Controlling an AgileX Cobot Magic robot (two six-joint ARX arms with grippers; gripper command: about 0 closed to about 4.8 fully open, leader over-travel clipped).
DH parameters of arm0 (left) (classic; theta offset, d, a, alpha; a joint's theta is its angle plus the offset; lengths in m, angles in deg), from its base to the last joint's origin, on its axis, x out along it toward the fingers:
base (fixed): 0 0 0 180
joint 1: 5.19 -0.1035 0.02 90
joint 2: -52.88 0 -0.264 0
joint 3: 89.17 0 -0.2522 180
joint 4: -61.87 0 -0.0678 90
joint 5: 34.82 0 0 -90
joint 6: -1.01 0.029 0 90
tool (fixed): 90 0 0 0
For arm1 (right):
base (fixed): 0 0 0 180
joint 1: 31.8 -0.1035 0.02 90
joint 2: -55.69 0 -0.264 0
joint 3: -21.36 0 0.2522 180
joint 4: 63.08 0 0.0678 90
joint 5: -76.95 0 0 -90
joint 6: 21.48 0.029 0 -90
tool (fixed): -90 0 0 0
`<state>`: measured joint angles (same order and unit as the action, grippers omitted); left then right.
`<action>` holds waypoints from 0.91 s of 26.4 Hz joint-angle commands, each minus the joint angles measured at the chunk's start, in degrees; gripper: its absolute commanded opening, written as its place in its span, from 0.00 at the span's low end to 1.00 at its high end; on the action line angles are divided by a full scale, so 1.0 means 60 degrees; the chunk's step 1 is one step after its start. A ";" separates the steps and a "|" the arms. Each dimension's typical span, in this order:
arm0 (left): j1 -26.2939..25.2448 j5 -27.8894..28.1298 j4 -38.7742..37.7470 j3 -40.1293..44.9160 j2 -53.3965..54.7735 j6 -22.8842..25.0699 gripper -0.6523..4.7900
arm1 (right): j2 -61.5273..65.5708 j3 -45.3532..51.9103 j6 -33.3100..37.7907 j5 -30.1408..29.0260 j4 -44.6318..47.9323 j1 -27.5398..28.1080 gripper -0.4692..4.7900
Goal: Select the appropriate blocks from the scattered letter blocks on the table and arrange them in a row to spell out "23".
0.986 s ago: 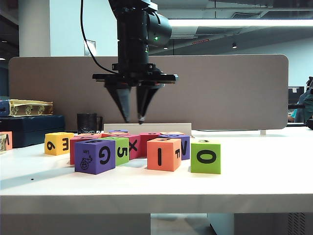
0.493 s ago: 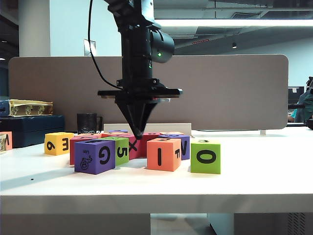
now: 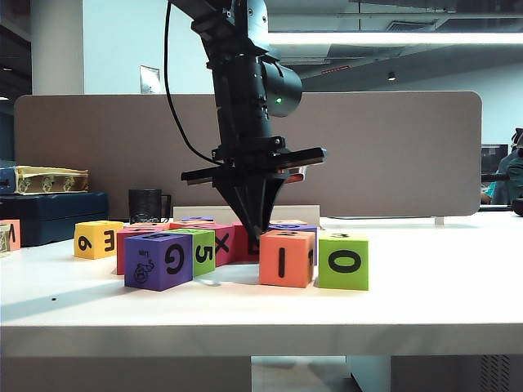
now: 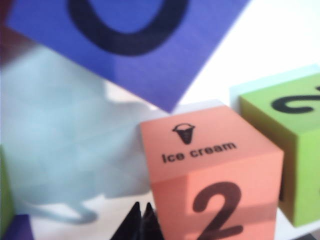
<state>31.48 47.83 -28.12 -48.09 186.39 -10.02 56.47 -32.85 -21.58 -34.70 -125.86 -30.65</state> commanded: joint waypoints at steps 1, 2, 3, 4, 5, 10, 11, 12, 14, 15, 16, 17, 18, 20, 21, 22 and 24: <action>0.0095 -0.0499 -0.0033 -0.0029 -0.0051 -0.0025 0.11 | -0.0095 -0.0025 -0.0033 0.0022 0.0106 0.0000 0.09; 0.0131 -0.0572 -0.0033 -0.0029 -0.0051 -0.0036 0.11 | -0.0095 -0.0025 -0.0033 0.0022 0.0106 0.0000 0.09; 0.0142 -0.0579 -0.0029 -0.0029 -0.0051 -0.0095 0.11 | -0.0095 -0.0025 -0.0033 0.0022 0.0106 0.0000 0.09; 0.0153 -0.0594 -0.0029 -0.0029 -0.0051 -0.0178 0.11 | -0.0095 -0.0025 -0.0033 0.0022 0.0106 0.0000 0.09; 0.0215 -0.0605 -0.0029 -0.0025 -0.0051 -0.0240 0.11 | -0.0095 -0.0025 -0.0033 0.0022 0.0106 0.0000 0.09; 0.0273 -0.0933 -0.0036 -0.0025 -0.0044 -0.0324 0.11 | -0.0095 -0.0025 -0.0033 0.0022 0.0106 0.0000 0.09; 0.0277 -0.0936 -0.0044 -0.0025 -0.0044 -0.0375 0.11 | -0.0095 -0.0025 -0.0033 0.0022 0.0106 0.0000 0.09; 0.0284 -0.0940 -0.0062 -0.0025 -0.0044 -0.0510 0.11 | -0.0095 -0.0025 -0.0033 0.0022 0.0106 0.0000 0.09; 0.0284 -0.1002 -0.0062 -0.0025 -0.0044 -0.0652 0.11 | -0.0095 -0.0025 -0.0033 0.0022 0.0106 0.0000 0.09; 0.0284 -0.1002 -0.0066 -0.0025 -0.0044 -0.0754 0.11 | -0.0095 -0.0025 -0.0033 0.0022 0.0106 0.0000 0.09; 0.0284 -0.1013 -0.0062 -0.0025 -0.0044 -0.0827 0.11 | -0.0095 -0.0025 -0.0033 0.0022 0.0106 0.0000 0.09; 0.0288 -0.1089 -0.0044 -0.0025 -0.0044 -0.0918 0.11 | -0.0095 -0.0025 -0.0033 0.0022 0.0106 0.0000 0.09; 0.0288 -0.1177 -0.0036 -0.0025 -0.0044 -0.0918 0.11 | -0.0095 -0.0025 -0.0033 0.0022 0.0106 0.0000 0.09; 0.0288 -0.1249 -0.0033 -0.0025 -0.0044 -0.0976 0.11 | -0.0095 -0.0025 -0.0033 0.0022 0.0106 0.0000 0.09; 0.0288 -0.1282 -0.0036 -0.0025 -0.0044 -0.1024 0.11 | -0.0095 -0.0025 -0.0033 0.0022 0.0106 0.0000 0.09; 0.0291 -0.1366 -0.0029 -0.0025 -0.0044 -0.1056 0.11 | -0.0095 -0.0025 -0.0033 0.0022 0.0106 0.0000 0.09; 0.0291 -0.1428 0.0007 -0.0025 -0.0044 -0.1082 0.11 | -0.0095 -0.0025 -0.0033 0.0022 0.0106 0.0000 0.09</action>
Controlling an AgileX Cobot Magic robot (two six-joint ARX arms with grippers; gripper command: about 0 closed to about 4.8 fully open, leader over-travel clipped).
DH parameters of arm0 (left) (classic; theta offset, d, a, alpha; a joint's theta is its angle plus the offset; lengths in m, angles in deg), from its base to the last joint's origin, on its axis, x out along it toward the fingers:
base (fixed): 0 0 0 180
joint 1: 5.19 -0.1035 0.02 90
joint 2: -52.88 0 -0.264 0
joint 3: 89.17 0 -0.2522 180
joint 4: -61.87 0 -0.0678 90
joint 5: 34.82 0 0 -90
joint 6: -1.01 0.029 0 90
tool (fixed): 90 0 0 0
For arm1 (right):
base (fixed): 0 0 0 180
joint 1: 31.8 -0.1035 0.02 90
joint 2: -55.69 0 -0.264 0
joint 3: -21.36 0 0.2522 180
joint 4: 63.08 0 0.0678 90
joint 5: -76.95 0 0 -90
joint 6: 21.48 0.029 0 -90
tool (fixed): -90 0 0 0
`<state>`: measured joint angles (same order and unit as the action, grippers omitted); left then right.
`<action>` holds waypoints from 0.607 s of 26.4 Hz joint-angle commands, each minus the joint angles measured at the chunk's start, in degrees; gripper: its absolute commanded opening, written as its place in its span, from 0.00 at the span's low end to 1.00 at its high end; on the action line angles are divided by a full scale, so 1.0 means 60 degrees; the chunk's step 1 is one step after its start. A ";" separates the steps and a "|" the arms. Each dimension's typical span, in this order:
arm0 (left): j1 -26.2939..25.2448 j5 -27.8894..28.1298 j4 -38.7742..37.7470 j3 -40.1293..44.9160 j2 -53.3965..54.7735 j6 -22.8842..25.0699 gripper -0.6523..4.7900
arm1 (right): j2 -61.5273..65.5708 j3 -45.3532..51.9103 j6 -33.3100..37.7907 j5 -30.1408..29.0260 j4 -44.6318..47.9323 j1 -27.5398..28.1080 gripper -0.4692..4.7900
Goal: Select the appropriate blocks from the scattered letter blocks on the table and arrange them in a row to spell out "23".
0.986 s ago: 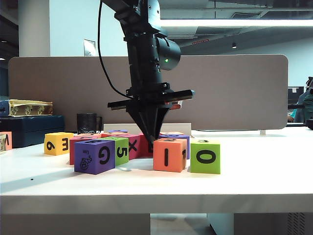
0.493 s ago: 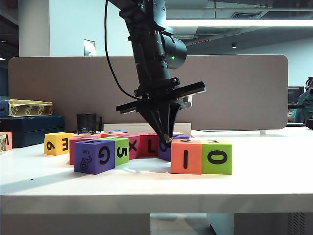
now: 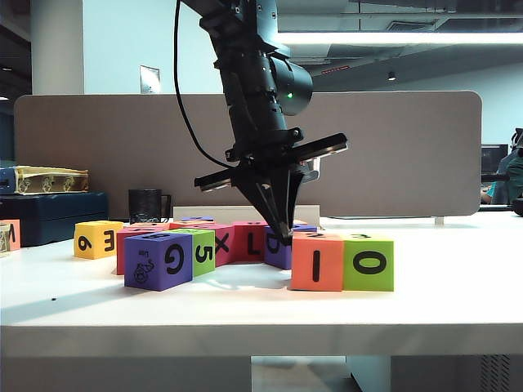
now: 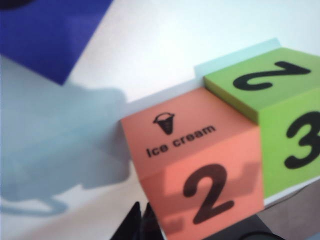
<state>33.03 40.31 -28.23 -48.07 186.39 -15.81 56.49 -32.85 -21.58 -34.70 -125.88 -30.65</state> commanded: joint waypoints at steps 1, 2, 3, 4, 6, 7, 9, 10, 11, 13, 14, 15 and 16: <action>0.0040 -0.0175 0.0033 -0.0029 -0.0044 -0.0149 0.11 | -0.0098 -0.0025 -0.0033 0.0022 0.0106 0.0000 0.09; 0.0051 -0.0175 0.0044 -0.0029 -0.0044 -0.0204 0.11 | -0.0098 -0.0025 -0.0033 0.0022 0.0106 0.0000 0.09; 0.0051 -0.0182 0.0051 -0.0029 -0.0044 -0.0208 0.11 | -0.0098 -0.0025 -0.0033 0.0022 0.0106 0.0000 0.09; 0.0062 -0.0211 0.0051 -0.0029 -0.0044 -0.0208 0.11 | -0.0098 -0.0025 -0.0033 0.0022 0.0106 0.0000 0.09; 0.0073 -0.0240 0.0066 -0.0029 -0.0044 -0.0200 0.11 | -0.0098 -0.0025 -0.0033 0.0022 0.0106 0.0000 0.09; 0.0073 -0.0230 0.0069 -0.0029 -0.0044 -0.0193 0.11 | -0.0098 -0.0025 -0.0033 0.0022 0.0106 0.0000 0.09; 0.0073 -0.0055 0.0044 -0.0029 -0.0044 -0.0160 0.11 | -0.0098 -0.0025 -0.0033 0.0018 0.0106 0.0000 0.09; 0.0073 0.0018 0.0015 -0.0029 -0.0044 -0.0160 0.11 | -0.0098 -0.0025 -0.0033 0.0018 0.0106 0.0000 0.09; 0.0051 0.0131 -0.0142 -0.0029 -0.0069 -0.0062 0.11 | -0.0098 -0.0025 -0.0033 0.0018 0.0106 0.0000 0.09; -0.0033 0.0251 -0.0455 -0.0036 -0.0106 0.0270 0.11 | -0.0098 -0.0025 -0.0029 0.0007 0.0055 0.0000 0.09; -0.0131 0.0659 -0.0740 -0.0047 -0.0146 0.0594 0.11 | -0.0098 -0.0025 -0.0029 -0.0069 -0.0073 0.0000 0.09; -0.0211 0.1235 -0.0969 -0.0047 -0.0193 0.0794 0.11 | -0.0098 -0.0025 -0.0029 -0.0098 -0.0233 -0.0007 0.09; -0.0219 0.1606 -0.0984 -0.0044 -0.0215 0.0816 0.11 | -0.0098 -0.0025 -0.0029 -0.0106 -0.0339 -0.0007 0.09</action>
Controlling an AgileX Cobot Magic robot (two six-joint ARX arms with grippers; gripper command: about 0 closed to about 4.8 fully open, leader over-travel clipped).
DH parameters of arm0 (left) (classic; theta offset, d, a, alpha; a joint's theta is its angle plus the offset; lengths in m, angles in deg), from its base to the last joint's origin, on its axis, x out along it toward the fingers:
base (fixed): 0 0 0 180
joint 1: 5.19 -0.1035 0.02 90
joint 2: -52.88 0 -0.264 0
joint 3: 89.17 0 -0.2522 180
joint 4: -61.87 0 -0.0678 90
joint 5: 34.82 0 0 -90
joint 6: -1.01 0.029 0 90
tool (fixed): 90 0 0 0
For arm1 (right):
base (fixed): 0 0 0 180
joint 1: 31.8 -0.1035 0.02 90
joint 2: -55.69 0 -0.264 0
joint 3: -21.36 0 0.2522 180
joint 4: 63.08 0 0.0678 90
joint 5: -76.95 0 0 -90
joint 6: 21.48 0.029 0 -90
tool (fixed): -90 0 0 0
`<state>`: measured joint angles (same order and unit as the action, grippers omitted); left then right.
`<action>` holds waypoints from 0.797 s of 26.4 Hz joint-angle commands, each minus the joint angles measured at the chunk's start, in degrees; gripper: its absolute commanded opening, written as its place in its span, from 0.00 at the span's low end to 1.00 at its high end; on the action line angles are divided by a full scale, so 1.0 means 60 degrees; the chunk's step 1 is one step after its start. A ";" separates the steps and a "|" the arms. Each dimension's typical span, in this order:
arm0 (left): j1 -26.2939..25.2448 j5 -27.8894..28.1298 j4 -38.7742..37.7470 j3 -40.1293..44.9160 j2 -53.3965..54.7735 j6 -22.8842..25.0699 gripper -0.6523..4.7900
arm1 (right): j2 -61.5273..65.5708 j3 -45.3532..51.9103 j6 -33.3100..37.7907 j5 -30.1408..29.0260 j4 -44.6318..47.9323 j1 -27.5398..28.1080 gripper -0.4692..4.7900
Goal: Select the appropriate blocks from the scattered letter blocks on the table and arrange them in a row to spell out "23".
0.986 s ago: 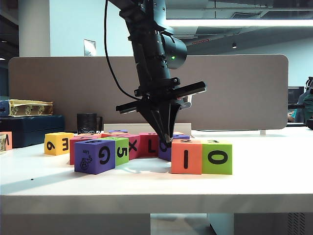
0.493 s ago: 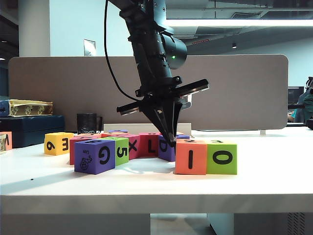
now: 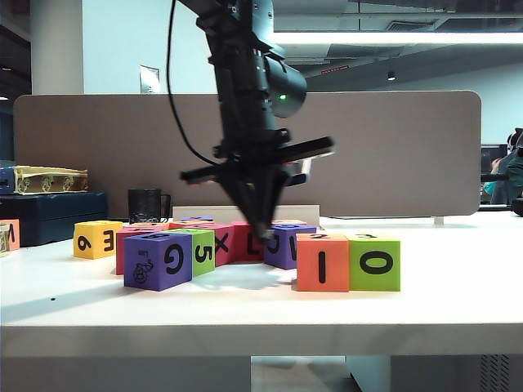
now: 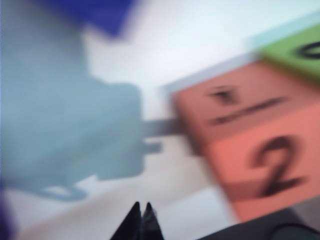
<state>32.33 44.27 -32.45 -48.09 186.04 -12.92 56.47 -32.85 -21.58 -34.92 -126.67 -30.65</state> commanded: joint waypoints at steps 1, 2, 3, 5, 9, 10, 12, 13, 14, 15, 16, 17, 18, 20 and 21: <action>-0.0120 0.1257 -0.0281 -0.0040 -0.0200 0.0335 0.11 | -0.0095 -0.0025 -0.0029 -0.0168 -0.0313 -0.0007 0.09; -0.0164 0.1381 -0.0281 -0.0044 -0.0248 0.0372 0.11 | -0.0095 -0.0025 -0.0025 -0.0251 -0.0368 -0.0007 0.09; -0.0189 0.1483 -0.0277 -0.0044 -0.0310 0.0506 0.11 | -0.0095 -0.0025 -0.0025 -0.0437 -0.0459 -0.0004 0.09; -0.0197 0.1530 -0.0266 -0.0044 -0.0408 0.0736 0.11 | -0.0095 -0.0025 -0.0022 -0.0834 -0.0619 -0.0007 0.09; -0.0193 0.1945 -0.0270 -0.0044 -0.0565 0.1217 0.11 | -0.0095 -0.0025 0.0018 -0.1585 -0.0707 -0.0007 0.09; -0.0193 0.2058 -0.0270 -0.0044 -0.0579 0.1297 0.11 | -0.0095 -0.0025 0.0018 -0.1741 -0.0736 -0.0007 0.09; -0.0193 0.2215 -0.0266 -0.0044 -0.0619 0.1366 0.11 | -0.0095 -0.0025 0.0076 -0.1858 -0.0761 -0.0007 0.09; -0.0193 0.2284 -0.0270 -0.0044 -0.0634 0.1370 0.11 | -0.0095 -0.0025 0.0131 -0.1927 -0.0805 -0.0007 0.09; -0.0193 0.2379 -0.0273 -0.0044 -0.0641 0.1410 0.11 | -0.0095 -0.0025 0.0240 -0.1942 -0.0852 -0.0007 0.09; -0.0193 0.2459 -0.0273 -0.0044 -0.0645 0.1519 0.11 | -0.0095 -0.0025 0.0353 -0.1945 -0.0918 -0.0007 0.09; -0.0193 0.2470 -0.0277 -0.0044 -0.0663 0.1592 0.11 | -0.0095 -0.0025 0.0477 -0.1945 -0.0984 -0.0007 0.09; -0.0193 0.2506 -0.0277 -0.0044 -0.0667 0.1647 0.11 | -0.0095 -0.0025 0.0528 -0.1927 -0.1031 -0.0007 0.09; -0.0193 0.2503 -0.0277 -0.0044 -0.0685 0.1749 0.11 | -0.0095 -0.0025 0.0525 -0.1931 -0.1038 -0.0007 0.09; -0.0193 0.2503 -0.0277 -0.0055 -0.0685 0.1796 0.11 | -0.0095 -0.0025 0.0528 -0.1927 -0.1045 -0.0007 0.09; -0.0193 0.2503 -0.0277 -0.0055 -0.0685 0.1796 0.11 | -0.0095 -0.0025 0.0528 -0.1927 -0.1045 -0.0007 0.09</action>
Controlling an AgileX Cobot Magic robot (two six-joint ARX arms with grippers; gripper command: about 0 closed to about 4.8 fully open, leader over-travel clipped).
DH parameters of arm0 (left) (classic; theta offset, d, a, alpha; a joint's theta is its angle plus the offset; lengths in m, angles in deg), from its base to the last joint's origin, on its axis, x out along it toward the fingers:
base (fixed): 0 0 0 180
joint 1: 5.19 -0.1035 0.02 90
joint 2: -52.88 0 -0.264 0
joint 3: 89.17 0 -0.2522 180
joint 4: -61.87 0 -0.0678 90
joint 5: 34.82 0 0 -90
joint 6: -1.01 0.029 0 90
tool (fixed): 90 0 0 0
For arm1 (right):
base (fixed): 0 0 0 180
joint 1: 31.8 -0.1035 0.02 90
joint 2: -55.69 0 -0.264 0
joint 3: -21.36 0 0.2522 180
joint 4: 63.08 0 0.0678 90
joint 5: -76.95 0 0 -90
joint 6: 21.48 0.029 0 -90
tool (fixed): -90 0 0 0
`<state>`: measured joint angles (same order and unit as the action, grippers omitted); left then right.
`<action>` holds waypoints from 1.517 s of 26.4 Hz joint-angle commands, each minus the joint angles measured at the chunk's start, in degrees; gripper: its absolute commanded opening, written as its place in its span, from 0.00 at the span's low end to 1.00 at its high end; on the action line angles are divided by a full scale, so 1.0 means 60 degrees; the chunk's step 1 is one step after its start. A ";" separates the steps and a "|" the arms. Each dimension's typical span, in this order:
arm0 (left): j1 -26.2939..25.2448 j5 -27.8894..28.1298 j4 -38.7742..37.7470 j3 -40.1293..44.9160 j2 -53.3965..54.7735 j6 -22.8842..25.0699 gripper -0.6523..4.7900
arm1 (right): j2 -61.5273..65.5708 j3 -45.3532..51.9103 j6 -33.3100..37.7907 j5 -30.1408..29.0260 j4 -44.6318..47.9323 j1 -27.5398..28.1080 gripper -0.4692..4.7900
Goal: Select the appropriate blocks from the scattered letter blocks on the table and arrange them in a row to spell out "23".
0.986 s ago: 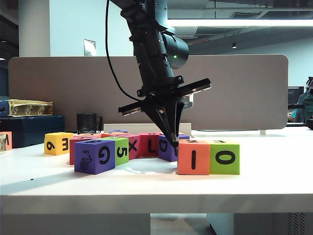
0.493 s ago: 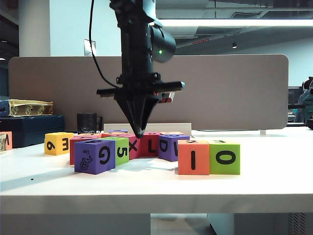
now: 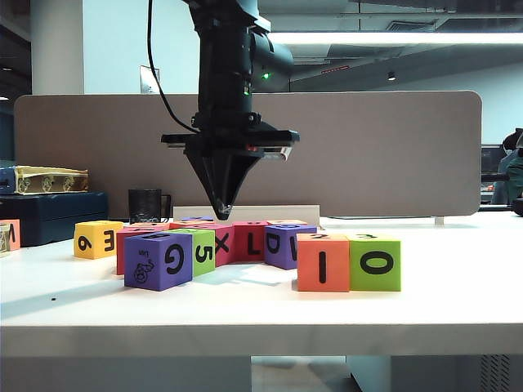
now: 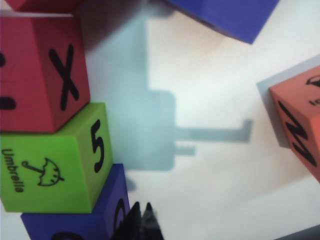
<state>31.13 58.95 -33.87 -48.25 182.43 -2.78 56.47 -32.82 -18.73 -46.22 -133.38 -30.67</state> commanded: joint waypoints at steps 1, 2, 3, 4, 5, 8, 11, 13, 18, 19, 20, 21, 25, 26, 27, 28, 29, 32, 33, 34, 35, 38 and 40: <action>0.0007 0.0055 -0.0040 -0.0029 -0.0084 0.0106 0.11 | -0.0095 -0.0029 0.0055 -0.0044 0.0073 -0.0004 0.09; 0.0007 0.0055 -0.0040 -0.0029 -0.0084 0.0109 0.11 | -0.0095 -0.0029 0.0055 -0.0044 0.0073 -0.0004 0.09; 0.0007 0.0055 -0.0040 -0.0055 -0.0084 0.0135 0.11 | -0.0095 -0.0029 0.0055 -0.0044 0.0073 -0.0004 0.09; 0.0007 0.0087 -0.0040 -0.0066 -0.0131 0.0135 0.11 | -0.0095 -0.0029 0.0055 -0.0044 0.0073 -0.0004 0.09; 0.0007 0.0091 -0.0040 -0.0066 -0.0178 0.0142 0.11 | -0.0095 -0.0033 0.0055 -0.0044 0.0073 -0.0004 0.09; 0.0022 0.0062 -0.0029 -0.0066 -0.0339 0.0120 0.11 | -0.0095 -0.0029 0.0058 -0.0040 0.0073 -0.0004 0.09; 0.0168 -0.0528 -0.0033 -0.0066 -0.0477 0.0084 0.11 | -0.0095 -0.0029 0.0058 -0.0036 0.0073 -0.0004 0.09; 0.0310 -0.1224 -0.0033 -0.0066 -0.0590 0.0109 0.11 | -0.0095 -0.0029 0.0058 -0.0036 0.0073 -0.0004 0.09; 0.0820 -0.1708 -0.0047 -0.0062 -0.0900 0.0058 0.11 | -0.0095 -0.0029 0.0073 -0.0029 0.0076 -0.0004 0.09; 0.0907 -0.1708 -0.0051 -0.0062 -0.0973 0.0051 0.11 | -0.0095 -0.0029 0.0073 -0.0029 0.0076 -0.0004 0.09; 0.0976 -0.1712 -0.0055 -0.0062 -0.1045 0.0036 0.11 | -0.0095 -0.0029 0.0073 -0.0033 0.0076 -0.0004 0.09; 0.1086 -0.1716 -0.0058 -0.0062 -0.1144 0.0000 0.11 | -0.0095 -0.0029 0.0073 -0.0029 0.0076 -0.0004 0.09; 0.1577 -0.1745 -0.0062 -0.0062 -0.1719 -0.0419 0.11 | -0.0095 -0.0029 0.0073 -0.0029 0.0073 -0.0004 0.09; 0.1734 -0.1741 -0.0058 -0.0062 -0.1967 -0.0441 0.11 | -0.0095 -0.0029 0.0076 -0.0022 0.0076 -0.0004 0.09; 0.1821 -0.1738 -0.0058 -0.0062 -0.2127 -0.0437 0.11 | -0.0095 -0.0029 0.0080 0.0004 0.0073 -0.0004 0.09; 0.1938 -0.1650 -0.0058 -0.0062 -0.2412 -0.0419 0.11 | -0.0095 -0.0029 0.0084 0.0000 0.0076 -0.0004 0.09; 0.1938 -0.1657 -0.0058 -0.0062 -0.2634 -0.0404 0.11 | -0.0095 -0.0029 0.0084 0.0000 0.0076 -0.0004 0.09; 0.1931 -0.1657 -0.0058 -0.0062 -0.2987 -0.0448 0.11 | -0.0095 -0.0029 0.0084 0.0000 0.0076 -0.0004 0.09; 0.1931 -0.1661 -0.0058 -0.0062 -0.3085 -0.0448 0.11 | -0.0095 -0.0029 0.0084 0.0000 0.0076 -0.0004 0.09; 0.1931 -0.1661 -0.0058 -0.0062 -0.3151 -0.0448 0.11 | -0.0095 -0.0029 0.0084 0.0000 0.0076 -0.0004 0.09; 0.1927 -0.1665 -0.0058 -0.0062 -0.3209 -0.0444 0.11 | -0.0095 -0.0029 0.0084 0.0000 0.0076 -0.0004 0.09; 0.1927 -0.1668 -0.0058 -0.0062 -0.3289 -0.0441 0.11 | -0.0095 -0.0029 0.0084 0.0000 0.0076 -0.0004 0.09; 0.1927 -0.1672 -0.0058 -0.0062 -0.3304 -0.0444 0.11 | -0.0095 -0.0029 0.0084 0.0000 0.0076 -0.0004 0.09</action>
<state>42.62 48.97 -33.96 -48.44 162.98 -5.23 56.49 -32.85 -18.32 -46.11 -133.36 -30.67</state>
